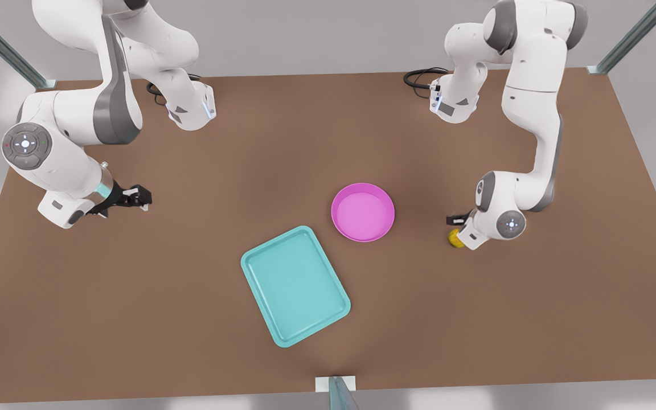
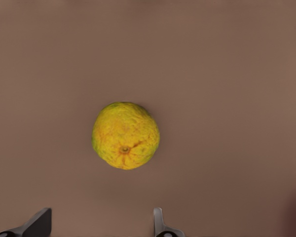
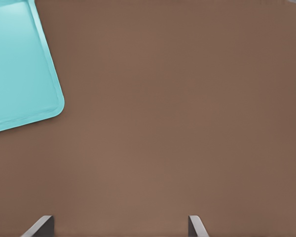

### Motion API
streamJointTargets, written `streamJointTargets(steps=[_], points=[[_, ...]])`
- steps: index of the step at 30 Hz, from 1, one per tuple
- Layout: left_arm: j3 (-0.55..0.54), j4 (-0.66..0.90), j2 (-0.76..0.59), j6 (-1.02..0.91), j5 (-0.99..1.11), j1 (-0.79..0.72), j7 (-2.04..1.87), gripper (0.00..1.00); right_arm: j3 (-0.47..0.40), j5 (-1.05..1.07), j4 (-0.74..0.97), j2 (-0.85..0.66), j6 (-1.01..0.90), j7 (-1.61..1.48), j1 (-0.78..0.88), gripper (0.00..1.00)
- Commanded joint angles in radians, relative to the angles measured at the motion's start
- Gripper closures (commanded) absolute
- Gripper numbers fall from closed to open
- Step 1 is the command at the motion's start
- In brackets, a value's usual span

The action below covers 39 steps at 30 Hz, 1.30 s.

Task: Place the orange on the plate with the left arm and the plate on the tray with the right arm

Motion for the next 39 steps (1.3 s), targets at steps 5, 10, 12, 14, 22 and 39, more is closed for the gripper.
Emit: streamJointTargets(steps=[5, 10, 12, 14, 22, 39], points=[[-0.013, 0.003, 0.044, 0.207, 0.002, -0.002, 0.098, 0.00, 0.000, -0.001, 0.001, 0.001, 0.007, -0.013, 0.004, 0.00], [-0.012, 0.003, 0.082, 0.233, 0.000, -0.002, 0.093, 0.00, 0.001, -0.002, 0.001, 0.005, 0.005, 0.000, 0.003, 0.00], [-0.012, 0.003, 0.100, 0.270, 0.000, -0.002, 0.092, 0.00, 0.001, -0.004, 0.001, 0.004, 0.004, 0.000, 0.000, 0.00], [-0.012, 0.011, 0.107, 0.299, 0.002, 0.000, 0.092, 0.00, 0.001, -0.004, 0.001, 0.004, 0.004, 0.000, 0.001, 0.00], [-0.010, 0.010, 0.127, 0.299, 0.002, -0.002, 0.087, 0.00, 0.001, 0.001, 0.001, 0.013, 0.007, 0.003, 0.007, 0.00], [-0.033, 0.304, 0.136, -0.046, -0.081, -0.490, -0.608, 0.44, 0.003, 0.004, -0.001, 0.015, 0.005, 0.003, 0.006, 0.00]])
